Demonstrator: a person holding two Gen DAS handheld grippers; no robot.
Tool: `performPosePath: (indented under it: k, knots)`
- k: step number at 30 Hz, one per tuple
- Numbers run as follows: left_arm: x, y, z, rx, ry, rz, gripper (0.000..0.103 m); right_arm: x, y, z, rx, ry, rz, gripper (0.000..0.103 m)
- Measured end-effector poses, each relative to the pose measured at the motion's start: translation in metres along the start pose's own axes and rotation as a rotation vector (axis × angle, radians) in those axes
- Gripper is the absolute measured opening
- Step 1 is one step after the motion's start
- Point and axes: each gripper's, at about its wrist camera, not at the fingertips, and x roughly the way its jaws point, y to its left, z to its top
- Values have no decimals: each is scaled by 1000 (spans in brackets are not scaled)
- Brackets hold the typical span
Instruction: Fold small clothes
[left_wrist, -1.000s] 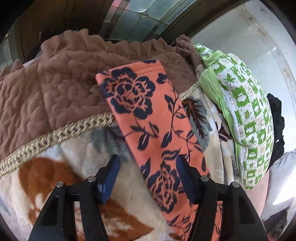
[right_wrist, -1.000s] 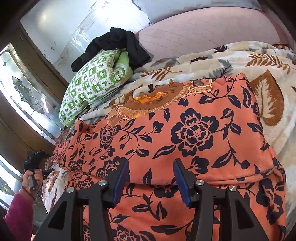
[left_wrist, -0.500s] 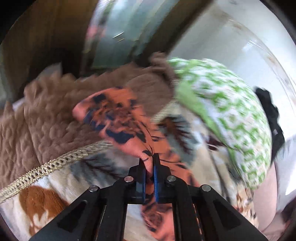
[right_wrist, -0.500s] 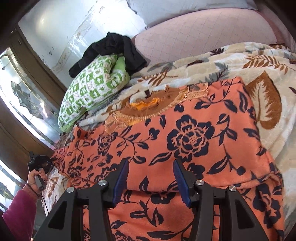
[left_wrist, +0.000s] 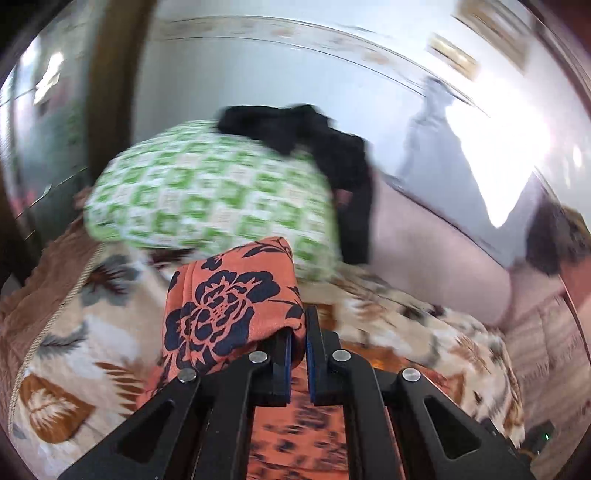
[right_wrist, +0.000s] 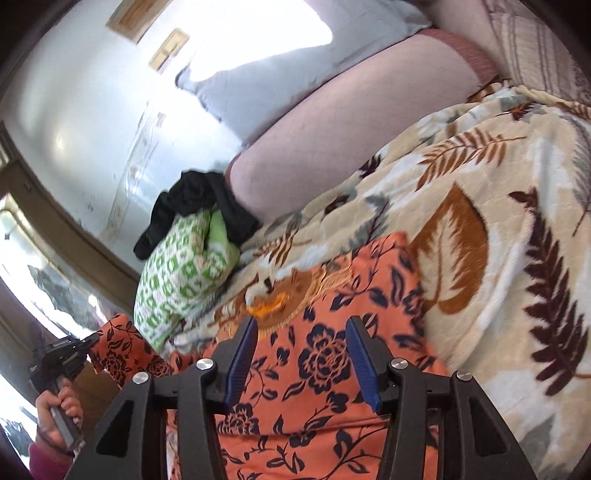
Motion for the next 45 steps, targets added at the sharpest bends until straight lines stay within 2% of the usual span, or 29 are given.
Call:
performPosePath:
  k: [3,6,7,9,10,11,12,14,17,18,21,24,26,29,32,36,39,42,43,44,45]
  knots:
    - [5,-73,-20,76,57,-71,6,-12,-16,16,52,-29,1,53]
    - [23,-136,-52,155,177,-154,7,-19,-27,26,83,-45,-5,53]
    - [31,-154,-65,188,240,-188,12,-21,-30,29,89,-44,-5,53]
    - [43,-177,-86,247,349,-238,30,-22,-34,33,96,-35,5,54]
    - [44,-182,-96,277,377,-251,42,-22,-36,34,100,-27,9,58]
    - [42,-183,-103,297,373,-255,47,-23,-38,34,110,-20,14,70]
    - [35,-181,-108,309,352,-254,49,-22,-39,33,118,-18,22,77]
    - [27,-162,-109,289,309,-249,61,-20,-38,32,111,-5,24,78]
    - [15,-111,-107,149,238,-226,66,-11,-30,25,77,26,16,78]
    - [14,-92,-109,115,210,-182,67,-7,-27,23,64,42,18,78]
    - [18,-37,-127,19,143,26,69,8,-8,10,-32,104,8,78]
    - [37,17,-151,-87,191,145,69,22,25,-12,-215,154,-20,78]
    - [44,49,-165,-149,189,246,69,32,45,-32,-339,187,-37,78]
    - [55,69,-171,-140,180,367,69,48,71,-66,-523,229,-62,78]
    - [63,69,-165,-102,160,385,69,67,88,-93,-676,247,-115,78]
    - [82,71,-165,-89,228,410,69,83,96,-119,-831,276,-198,78]
    - [83,74,-163,-94,255,383,69,92,104,-136,-951,301,-259,78]
    - [84,79,-164,-93,271,357,69,120,106,-145,-1035,353,-384,78]
    - [83,81,-164,-102,277,343,69,127,108,-145,-1058,352,-402,78]
    - [83,84,-164,-110,281,329,69,133,110,-143,-1064,348,-408,75]
    - [83,86,-164,-115,284,319,70,139,111,-139,-1057,366,-416,61]
